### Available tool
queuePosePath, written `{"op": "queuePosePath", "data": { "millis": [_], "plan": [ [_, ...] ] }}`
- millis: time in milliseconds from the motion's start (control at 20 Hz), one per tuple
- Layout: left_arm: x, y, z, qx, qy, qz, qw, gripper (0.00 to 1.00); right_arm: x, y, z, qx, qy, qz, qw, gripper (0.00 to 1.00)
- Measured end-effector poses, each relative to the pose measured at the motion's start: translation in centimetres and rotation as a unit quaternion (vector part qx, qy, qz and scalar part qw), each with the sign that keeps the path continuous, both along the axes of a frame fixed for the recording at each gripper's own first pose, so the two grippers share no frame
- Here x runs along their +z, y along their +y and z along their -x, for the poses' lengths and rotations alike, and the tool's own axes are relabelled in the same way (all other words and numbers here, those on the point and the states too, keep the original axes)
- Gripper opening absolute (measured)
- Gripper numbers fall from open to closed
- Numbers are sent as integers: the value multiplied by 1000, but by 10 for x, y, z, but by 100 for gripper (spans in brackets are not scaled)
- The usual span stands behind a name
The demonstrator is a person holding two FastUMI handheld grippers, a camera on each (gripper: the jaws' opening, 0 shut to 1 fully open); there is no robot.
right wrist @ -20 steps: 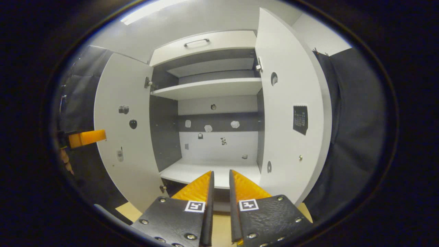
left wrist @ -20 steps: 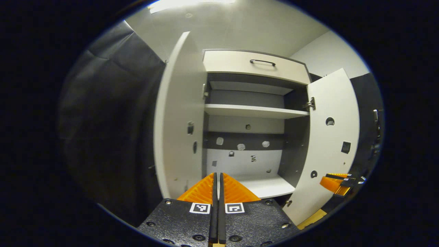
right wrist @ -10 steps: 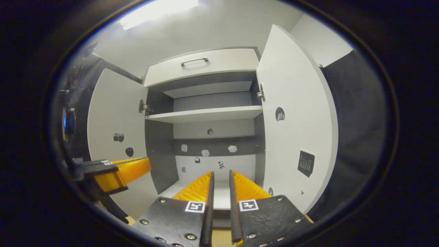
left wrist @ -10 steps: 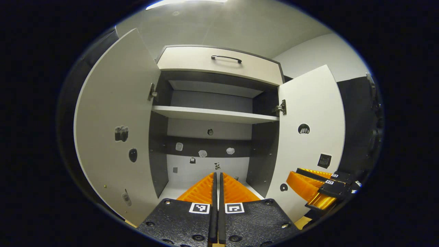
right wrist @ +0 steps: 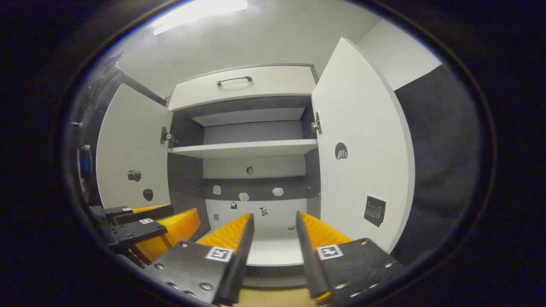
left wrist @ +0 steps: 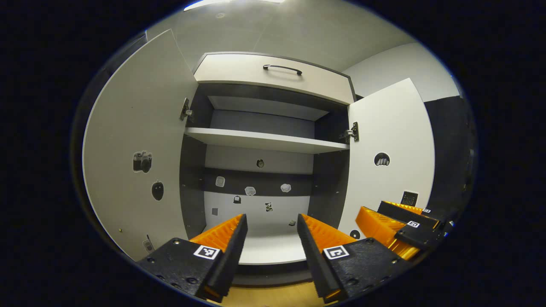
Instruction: Open the right door of the double-door shoe cabinet with the right hand, and open the left door with the left hand.
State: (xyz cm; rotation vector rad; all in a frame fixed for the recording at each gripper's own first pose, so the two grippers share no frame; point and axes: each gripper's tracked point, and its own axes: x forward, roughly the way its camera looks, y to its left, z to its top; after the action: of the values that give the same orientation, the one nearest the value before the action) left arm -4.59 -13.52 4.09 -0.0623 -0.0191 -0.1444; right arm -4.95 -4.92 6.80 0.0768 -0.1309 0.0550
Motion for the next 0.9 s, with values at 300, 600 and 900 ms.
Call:
{"op": "queuePosePath", "data": {
  "millis": [300, 600, 900],
  "plan": [
    [-2, 10, -3, 5, -5, 7, 1000, 94, -4, -4, -4, -12, 5, -2, 1000, 97],
    [-3, 17, -4, 17, -9, 0, 1000, 100, -5, -3, -4, -16, 5, 2, 1000, 96],
    [-2, 21, -6, 22, -11, -2, 1000, 96, -5, -4, -4, -17, 5, 2, 1000, 97]
  ]
}}
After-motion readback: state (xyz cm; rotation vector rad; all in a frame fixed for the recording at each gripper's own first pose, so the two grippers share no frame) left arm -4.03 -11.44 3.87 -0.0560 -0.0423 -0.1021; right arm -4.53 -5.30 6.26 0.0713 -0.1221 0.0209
